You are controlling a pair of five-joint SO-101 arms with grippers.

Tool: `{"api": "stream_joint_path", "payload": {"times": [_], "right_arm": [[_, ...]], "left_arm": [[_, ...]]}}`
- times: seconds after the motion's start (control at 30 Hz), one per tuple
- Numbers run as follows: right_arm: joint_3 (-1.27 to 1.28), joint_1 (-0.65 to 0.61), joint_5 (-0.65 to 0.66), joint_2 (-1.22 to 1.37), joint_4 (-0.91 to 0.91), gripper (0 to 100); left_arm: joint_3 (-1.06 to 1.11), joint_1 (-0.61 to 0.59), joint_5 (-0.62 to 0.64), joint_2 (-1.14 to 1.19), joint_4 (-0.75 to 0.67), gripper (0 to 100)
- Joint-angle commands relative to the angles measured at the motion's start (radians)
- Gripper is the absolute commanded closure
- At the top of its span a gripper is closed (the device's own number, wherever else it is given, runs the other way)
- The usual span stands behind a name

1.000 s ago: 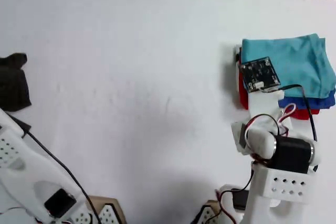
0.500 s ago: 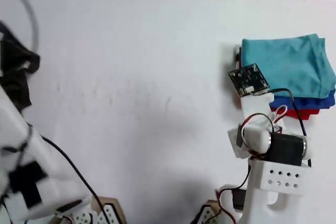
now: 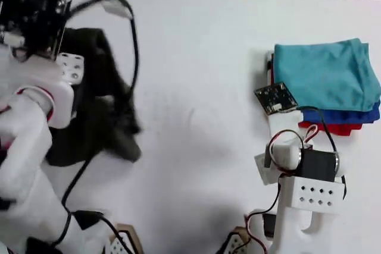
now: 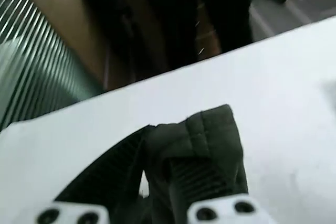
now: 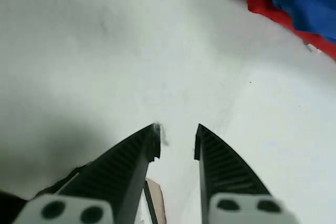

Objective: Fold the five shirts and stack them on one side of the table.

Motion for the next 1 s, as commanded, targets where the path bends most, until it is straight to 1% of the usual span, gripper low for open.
{"api": "stream_joint_path", "payload": {"times": [0.0,0.1,0.2,0.33,0.43,0.5,0.6,0.73,0.77,0.87,0.9,0.97], "right_arm": [[-0.005,-0.001,0.005,-0.025,-0.015,88.5],[-0.005,-0.001,0.005,-0.025,-0.015,88.5],[-0.005,-0.007,0.005,-0.025,-0.015,88.5],[-0.005,-0.008,0.005,-0.025,-0.053,88.3],[-0.005,-0.013,0.005,-0.019,-0.081,88.2],[-0.005,-0.045,0.003,-0.018,-0.088,88.2],[-0.005,-0.142,0.003,-0.018,-0.091,88.2],[-0.006,-0.338,0.003,-0.018,-0.104,88.2],[-0.005,-0.387,-0.009,-0.018,-0.114,88.2],[-0.005,-0.519,-0.107,-0.015,-0.171,88.1],[-0.005,-0.556,-0.127,-0.007,-0.197,86.9],[-0.005,-0.618,-0.152,0.041,-0.236,81.3]], "left_arm": [[-0.001,0.072,0.092,-0.052,-0.094,97],[-0.001,0.107,0.15,-0.098,-0.17,97],[0.01,0.107,0.157,-0.114,-0.218,97],[0.087,0.009,0.112,-0.08,-0.218,97],[0.216,-0.074,0.077,-0.054,-0.232,97],[0.326,-0.107,0.041,-0.035,-0.255,97],[0.518,-0.146,-0.014,-0.012,-0.33,97],[0.799,-0.216,-0.069,0.014,-0.522,97],[0.863,-0.238,-0.08,0.02,-0.58,97],[1.024,-0.311,-0.123,0.035,-0.749,97],[1.066,-0.336,-0.141,0.04,-0.801,97],[1.135,-0.39,-0.175,0.051,-0.893,97]]}}
